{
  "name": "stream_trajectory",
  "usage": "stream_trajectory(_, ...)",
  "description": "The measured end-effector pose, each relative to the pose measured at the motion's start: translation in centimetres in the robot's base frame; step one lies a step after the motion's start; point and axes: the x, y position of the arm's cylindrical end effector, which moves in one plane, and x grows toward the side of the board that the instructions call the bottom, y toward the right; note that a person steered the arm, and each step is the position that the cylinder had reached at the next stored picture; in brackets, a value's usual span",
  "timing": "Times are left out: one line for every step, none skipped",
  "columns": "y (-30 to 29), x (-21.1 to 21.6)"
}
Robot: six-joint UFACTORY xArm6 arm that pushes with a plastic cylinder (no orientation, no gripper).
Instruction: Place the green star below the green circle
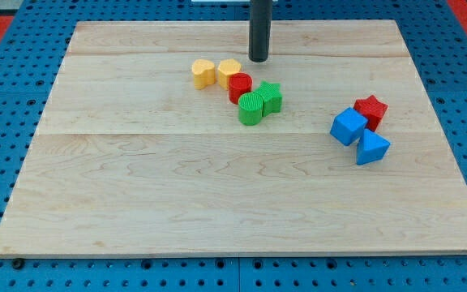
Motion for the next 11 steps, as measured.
stream_trajectory(4.0,-4.8)
stream_trajectory(11.7,-4.4)
stream_trajectory(10.6,1.9)
stream_trajectory(1.7,7.8)
stream_trajectory(-0.8,11.8)
stream_trajectory(-0.8,14.9)
stream_trajectory(0.0,15.6)
stream_trajectory(2.2,16.9)
stream_trajectory(0.3,21.7)
stream_trajectory(-2.2,22.0)
stream_trajectory(-7.2,18.5)
